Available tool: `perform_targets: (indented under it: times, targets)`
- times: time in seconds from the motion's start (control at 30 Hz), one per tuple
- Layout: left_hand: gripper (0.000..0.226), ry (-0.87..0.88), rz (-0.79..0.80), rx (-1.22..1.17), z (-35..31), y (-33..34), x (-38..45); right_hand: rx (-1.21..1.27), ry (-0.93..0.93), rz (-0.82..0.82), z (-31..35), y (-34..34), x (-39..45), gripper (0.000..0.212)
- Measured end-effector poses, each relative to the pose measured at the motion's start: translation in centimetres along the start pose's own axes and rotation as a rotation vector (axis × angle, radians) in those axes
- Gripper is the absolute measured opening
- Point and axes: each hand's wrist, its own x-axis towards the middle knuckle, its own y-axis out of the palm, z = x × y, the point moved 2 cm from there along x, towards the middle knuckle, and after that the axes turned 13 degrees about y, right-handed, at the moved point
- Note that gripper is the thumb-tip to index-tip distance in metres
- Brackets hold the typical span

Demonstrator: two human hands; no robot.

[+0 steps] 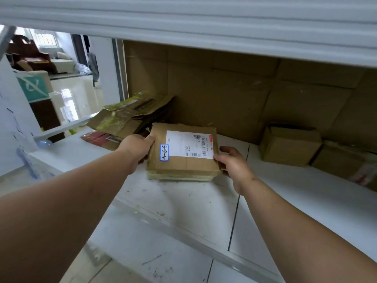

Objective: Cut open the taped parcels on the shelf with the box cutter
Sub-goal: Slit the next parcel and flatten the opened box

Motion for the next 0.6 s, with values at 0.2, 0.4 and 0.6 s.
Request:
perform_targets:
  times: [0.2,0.4,0.6]
  targets:
    - [0.024,0.007,0.043,-0.063,-0.7,0.3,-0.9,0.095,0.011,0.076,-0.3,-0.5,-0.7,0.036]
    - [0.075,-0.029,0.224,-0.044,-1.3,1.1,-1.9,-0.043,0.024,0.16,0.1,-1.6,0.1,0.042]
    - [0.097,0.004,0.397,0.226,-0.3,4.1,-1.8,-0.217,-0.032,0.093,-0.2,-3.7,1.4,0.05]
